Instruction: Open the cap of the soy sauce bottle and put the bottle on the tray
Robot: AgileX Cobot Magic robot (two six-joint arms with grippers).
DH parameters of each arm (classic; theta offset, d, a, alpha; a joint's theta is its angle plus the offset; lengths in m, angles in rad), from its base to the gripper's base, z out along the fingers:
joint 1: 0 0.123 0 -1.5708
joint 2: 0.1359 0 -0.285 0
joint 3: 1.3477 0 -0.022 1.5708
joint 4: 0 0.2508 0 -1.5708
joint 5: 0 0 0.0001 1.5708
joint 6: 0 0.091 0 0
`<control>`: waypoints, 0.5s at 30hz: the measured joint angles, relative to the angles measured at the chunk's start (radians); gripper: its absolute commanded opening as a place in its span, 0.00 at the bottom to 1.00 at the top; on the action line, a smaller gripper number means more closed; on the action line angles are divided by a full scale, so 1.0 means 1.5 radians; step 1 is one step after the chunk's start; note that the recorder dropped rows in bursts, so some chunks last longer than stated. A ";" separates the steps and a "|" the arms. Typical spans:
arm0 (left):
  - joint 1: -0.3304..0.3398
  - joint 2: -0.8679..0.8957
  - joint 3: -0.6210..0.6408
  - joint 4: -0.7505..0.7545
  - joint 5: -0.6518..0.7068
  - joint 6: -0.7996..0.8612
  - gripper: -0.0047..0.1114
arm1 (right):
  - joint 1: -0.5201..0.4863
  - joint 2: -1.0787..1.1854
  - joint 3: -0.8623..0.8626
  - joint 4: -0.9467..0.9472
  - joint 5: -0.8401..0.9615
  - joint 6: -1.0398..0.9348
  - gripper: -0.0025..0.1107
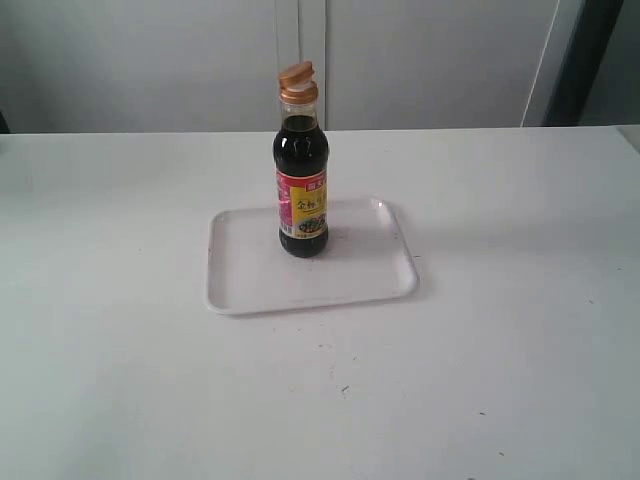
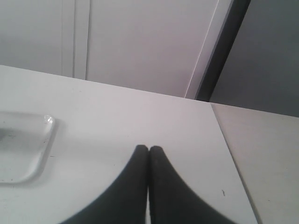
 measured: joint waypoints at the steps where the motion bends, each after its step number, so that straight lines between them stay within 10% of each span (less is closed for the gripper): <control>1: 0.006 -0.004 0.009 0.000 0.000 0.000 0.04 | 0.000 0.000 0.000 0.000 0.000 0.000 0.02; 15: 0.081 -0.068 0.095 -0.017 -0.002 -0.006 0.04 | 0.000 0.000 0.000 0.000 0.001 0.000 0.02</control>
